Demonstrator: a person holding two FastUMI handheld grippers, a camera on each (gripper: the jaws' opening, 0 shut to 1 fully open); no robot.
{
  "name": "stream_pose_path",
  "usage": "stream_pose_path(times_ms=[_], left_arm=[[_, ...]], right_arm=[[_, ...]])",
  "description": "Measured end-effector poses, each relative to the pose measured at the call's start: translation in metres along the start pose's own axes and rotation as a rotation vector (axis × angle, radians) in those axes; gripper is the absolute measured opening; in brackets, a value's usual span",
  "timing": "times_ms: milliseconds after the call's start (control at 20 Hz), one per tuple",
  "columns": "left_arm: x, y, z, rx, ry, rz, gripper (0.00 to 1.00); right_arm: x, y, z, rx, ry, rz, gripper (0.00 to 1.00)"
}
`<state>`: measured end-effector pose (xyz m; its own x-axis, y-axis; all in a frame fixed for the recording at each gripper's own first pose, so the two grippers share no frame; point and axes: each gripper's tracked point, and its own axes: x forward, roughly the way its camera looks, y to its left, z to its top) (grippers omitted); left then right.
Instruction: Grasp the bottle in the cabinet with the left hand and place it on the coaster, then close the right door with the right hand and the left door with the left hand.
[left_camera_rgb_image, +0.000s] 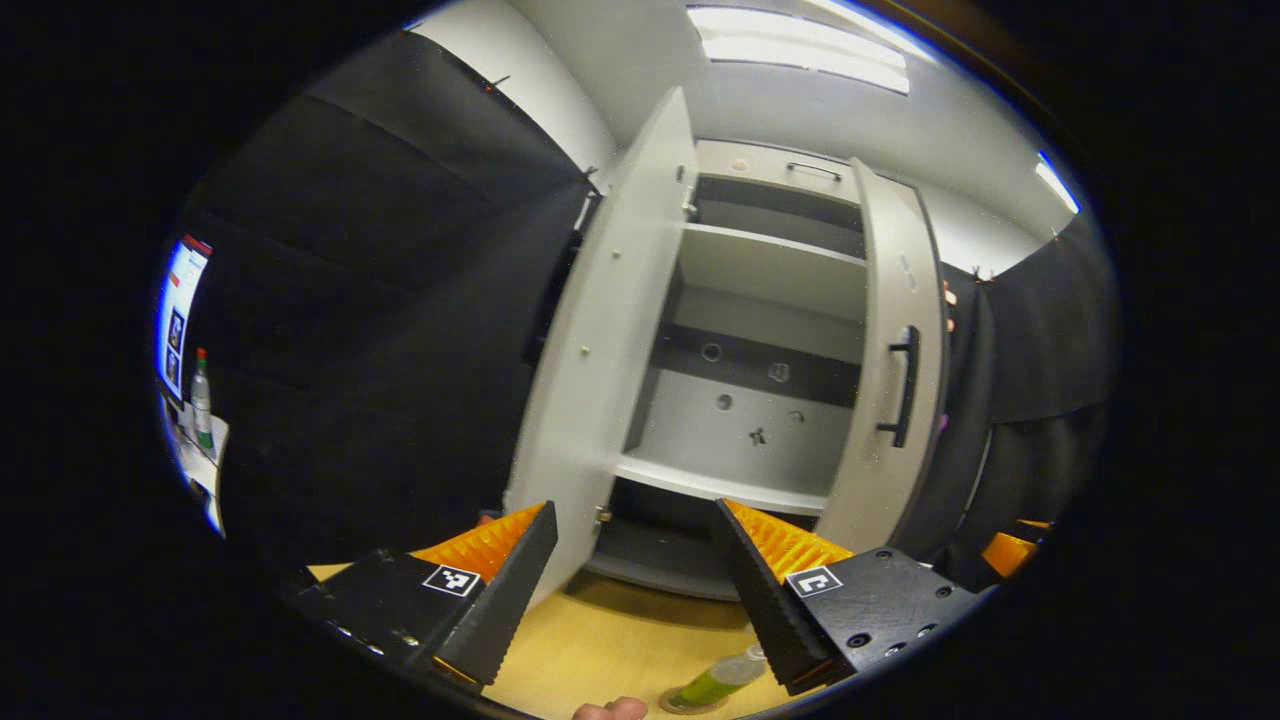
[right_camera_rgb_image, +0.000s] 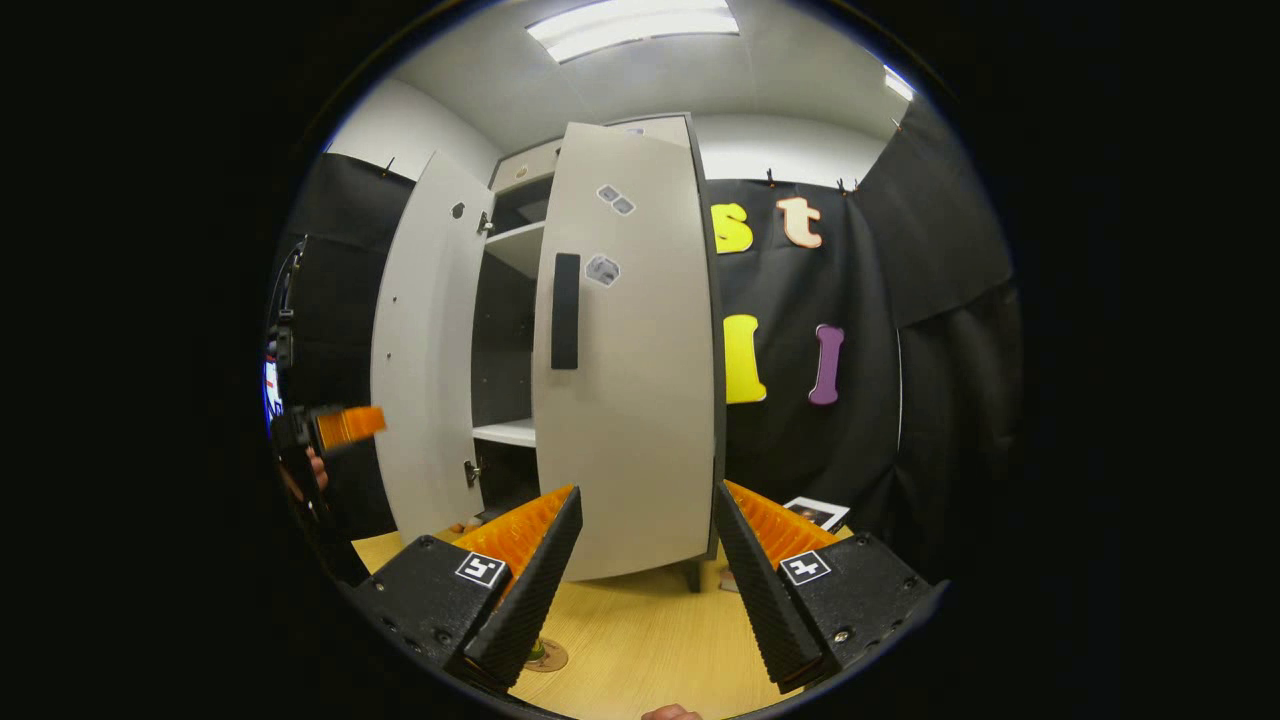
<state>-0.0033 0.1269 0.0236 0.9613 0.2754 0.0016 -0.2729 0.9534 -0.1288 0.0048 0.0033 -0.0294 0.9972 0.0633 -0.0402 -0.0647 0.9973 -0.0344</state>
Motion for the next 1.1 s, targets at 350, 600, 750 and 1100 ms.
stream_pose_path(times_ms=[350, 600, 750, 1100], left_arm=[[0.060, 0.124, 0.080, 0.014, -0.125, 0.263, 0.95], [0.125, 0.136, 0.095, 0.052, -0.105, 0.197, 0.95], [0.138, 0.120, 0.093, 0.069, -0.082, 0.142, 0.95], [0.137, 0.103, 0.084, -0.018, -0.074, 0.109, 0.93]], right_arm=[[0.003, 0.008, 0.008, -0.007, 0.000, 0.035, 0.82], [0.000, -0.005, 0.008, -0.006, 0.013, 0.007, 0.82], [0.003, -0.012, 0.013, -0.015, 0.004, -0.015, 0.82], [0.010, -0.010, 0.012, -0.001, 0.006, -0.003, 0.82]])
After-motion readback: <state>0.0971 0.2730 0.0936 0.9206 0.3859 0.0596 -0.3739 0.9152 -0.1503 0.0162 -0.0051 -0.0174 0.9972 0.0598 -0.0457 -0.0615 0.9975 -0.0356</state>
